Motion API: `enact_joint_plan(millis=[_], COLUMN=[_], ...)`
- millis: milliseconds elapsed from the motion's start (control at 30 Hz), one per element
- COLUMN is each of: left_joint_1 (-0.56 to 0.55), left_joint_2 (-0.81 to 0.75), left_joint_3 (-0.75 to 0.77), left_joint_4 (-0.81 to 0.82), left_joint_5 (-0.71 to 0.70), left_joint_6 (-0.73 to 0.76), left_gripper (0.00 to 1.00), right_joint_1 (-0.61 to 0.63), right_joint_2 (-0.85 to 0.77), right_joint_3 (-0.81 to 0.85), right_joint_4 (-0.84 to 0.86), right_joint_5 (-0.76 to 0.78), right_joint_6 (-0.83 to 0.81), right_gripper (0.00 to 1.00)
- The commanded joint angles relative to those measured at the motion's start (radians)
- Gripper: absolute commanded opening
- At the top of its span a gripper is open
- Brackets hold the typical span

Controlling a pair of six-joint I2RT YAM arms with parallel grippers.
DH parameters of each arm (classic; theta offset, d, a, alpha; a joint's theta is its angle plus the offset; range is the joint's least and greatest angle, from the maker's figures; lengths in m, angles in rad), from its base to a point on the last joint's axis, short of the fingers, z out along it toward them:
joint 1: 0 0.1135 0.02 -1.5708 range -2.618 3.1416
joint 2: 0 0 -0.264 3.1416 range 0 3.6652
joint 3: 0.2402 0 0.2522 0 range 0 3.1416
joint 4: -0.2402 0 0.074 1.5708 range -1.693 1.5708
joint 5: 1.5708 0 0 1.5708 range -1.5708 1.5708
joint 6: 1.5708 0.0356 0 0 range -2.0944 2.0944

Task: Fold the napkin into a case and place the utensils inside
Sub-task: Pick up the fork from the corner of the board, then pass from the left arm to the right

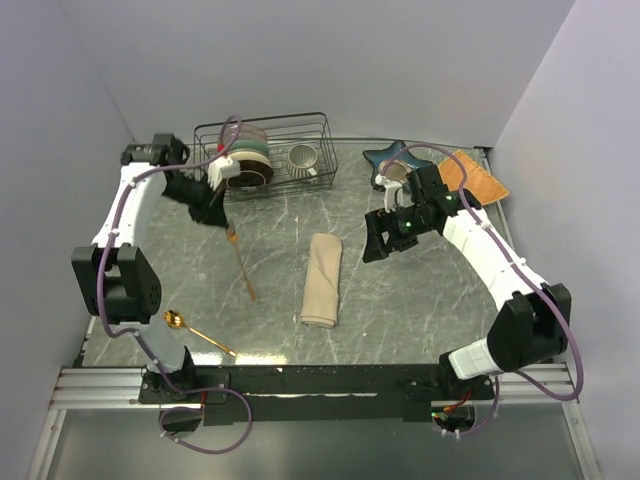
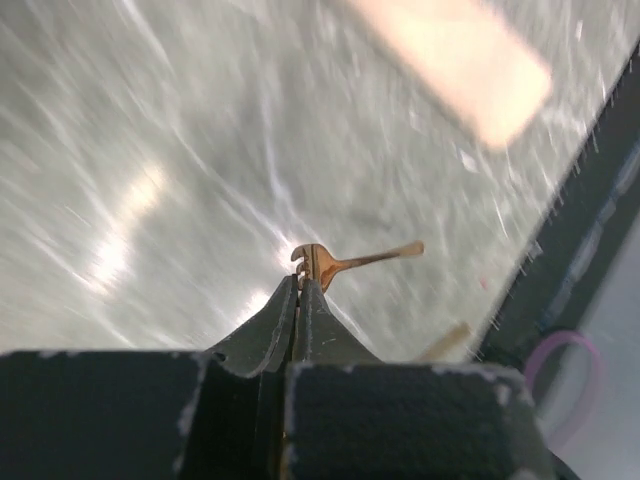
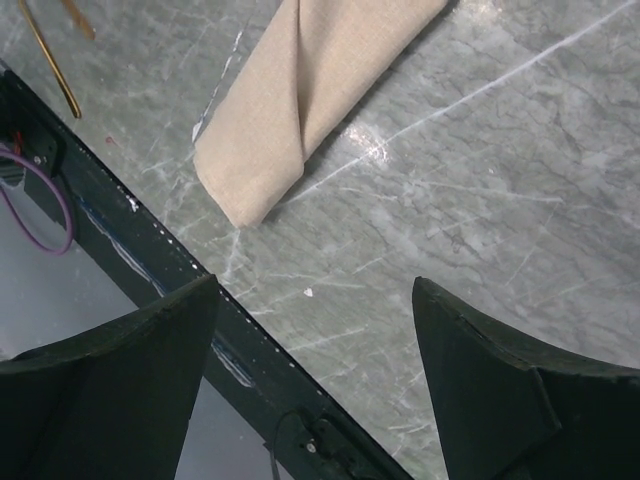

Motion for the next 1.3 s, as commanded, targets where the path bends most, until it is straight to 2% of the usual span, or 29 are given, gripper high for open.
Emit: enact_joint_plan(millis=[0,100,133,167,233,300,433,733,1033,1267], left_joint_1=[-0.075,-0.175,-0.225,-0.251,-0.320,-0.362,-0.437,-0.488,-0.496,-0.497], left_joint_2=[0.033,0.076,0.096,0.106,0.110,0.110,0.135,0.136,0.135,0.130], left_joint_3=[0.201,0.290,0.321,0.332,0.339,0.335,0.352,0.344,0.335,0.333], left_joint_4=[-0.042,-0.039,-0.039,-0.039,-0.024,-0.005,-0.028,-0.016,-0.016,-0.005], left_joint_5=[0.141,0.176,0.199,0.211,0.226,0.237,0.294,0.358,0.383,0.400], left_joint_6=[0.015,-0.020,-0.039,-0.074,-0.083,-0.129,-0.136,-0.137,-0.137,-0.137], left_gripper=[0.01,0.01,0.01,0.01,0.01,0.01,0.01,0.01,0.01,0.01], right_joint_1=[-0.007,-0.007,-0.007,-0.001,0.013,0.037,0.094,0.191,0.221,0.228], right_joint_2=[0.068,0.067,0.057,0.047,0.025,0.031,0.042,0.020,0.046,0.053], right_joint_3=[0.105,0.138,0.135,0.127,0.123,0.147,0.158,0.090,0.116,0.110], right_joint_4=[0.056,0.153,0.204,0.315,0.409,0.468,0.468,0.529,0.507,0.496], right_joint_5=[-0.077,-0.187,-0.203,-0.224,-0.233,-0.256,-0.281,-0.295,-0.312,-0.345], right_joint_6=[0.000,0.058,0.112,0.142,0.194,0.193,0.139,0.122,0.095,0.089], right_gripper=[0.80,0.70,0.64,0.61,0.55,0.54,0.52,0.50,0.39,0.36])
